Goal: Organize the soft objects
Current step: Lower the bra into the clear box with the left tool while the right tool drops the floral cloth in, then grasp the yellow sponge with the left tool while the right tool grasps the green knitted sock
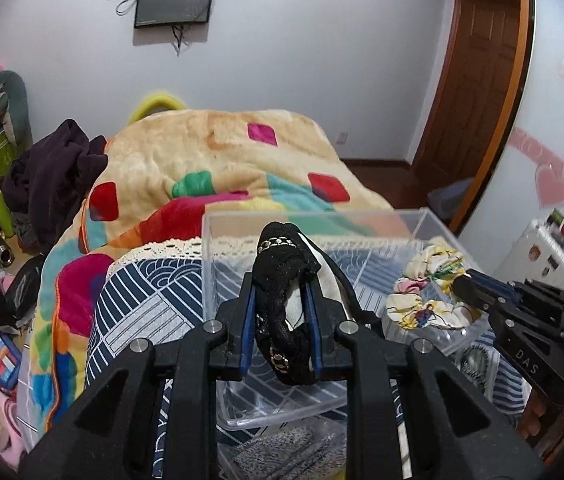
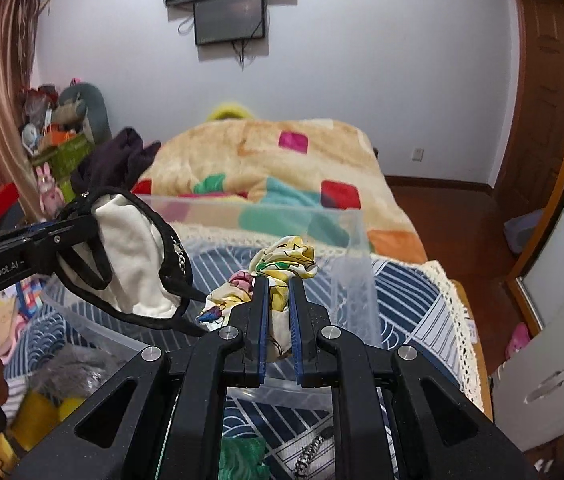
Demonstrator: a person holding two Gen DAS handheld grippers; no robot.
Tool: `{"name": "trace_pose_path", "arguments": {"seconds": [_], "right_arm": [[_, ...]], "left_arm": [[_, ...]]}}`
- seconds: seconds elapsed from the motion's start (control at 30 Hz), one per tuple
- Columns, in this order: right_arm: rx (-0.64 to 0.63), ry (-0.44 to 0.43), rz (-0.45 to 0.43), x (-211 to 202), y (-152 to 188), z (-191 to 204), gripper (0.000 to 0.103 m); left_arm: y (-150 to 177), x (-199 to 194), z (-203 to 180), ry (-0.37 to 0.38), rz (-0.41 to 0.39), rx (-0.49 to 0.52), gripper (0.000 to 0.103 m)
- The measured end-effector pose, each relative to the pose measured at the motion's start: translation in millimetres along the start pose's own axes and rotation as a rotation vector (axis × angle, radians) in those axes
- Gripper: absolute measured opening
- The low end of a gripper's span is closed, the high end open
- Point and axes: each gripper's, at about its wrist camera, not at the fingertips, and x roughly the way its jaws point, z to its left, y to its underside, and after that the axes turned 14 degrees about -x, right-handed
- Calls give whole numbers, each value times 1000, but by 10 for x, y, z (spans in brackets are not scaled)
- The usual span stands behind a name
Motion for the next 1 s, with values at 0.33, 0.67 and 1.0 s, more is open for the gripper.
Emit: {"name": "trace_pose_path", "arguments": {"seconds": [0.33,0.67,1.0], "right_arm": [[-18,-30,70,50,68,-4,13],[-24,9,-30,-331,6,4,47],[-29,12,-169,-782,30,171,81]], "left_arm": [[92,45,-32,4,58,24,30],[115,-440,-64,16,-60,50,60],[339,-1059,-71,28,-187,78,97]]}}
